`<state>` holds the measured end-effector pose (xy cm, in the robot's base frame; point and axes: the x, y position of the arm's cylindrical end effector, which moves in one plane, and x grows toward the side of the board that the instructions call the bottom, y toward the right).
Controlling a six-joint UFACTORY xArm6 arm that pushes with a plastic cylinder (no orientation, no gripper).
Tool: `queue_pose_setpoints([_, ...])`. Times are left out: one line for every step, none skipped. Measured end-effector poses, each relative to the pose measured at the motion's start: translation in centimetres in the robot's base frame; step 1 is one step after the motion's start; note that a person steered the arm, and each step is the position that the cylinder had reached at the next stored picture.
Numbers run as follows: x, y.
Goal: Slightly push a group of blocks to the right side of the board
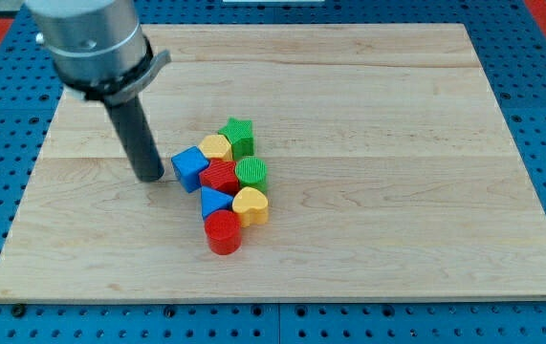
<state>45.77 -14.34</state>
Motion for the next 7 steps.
queue_pose_setpoints([-0.6, 0.5])
queue_pose_setpoints([1.2, 2.0])
queue_pose_setpoints([2.9, 3.0])
queue_pose_setpoints([3.2, 1.1])
queue_pose_setpoints([-1.1, -1.8])
queue_pose_setpoints([-5.1, 0.5])
queue_pose_setpoints([-7.2, 4.1])
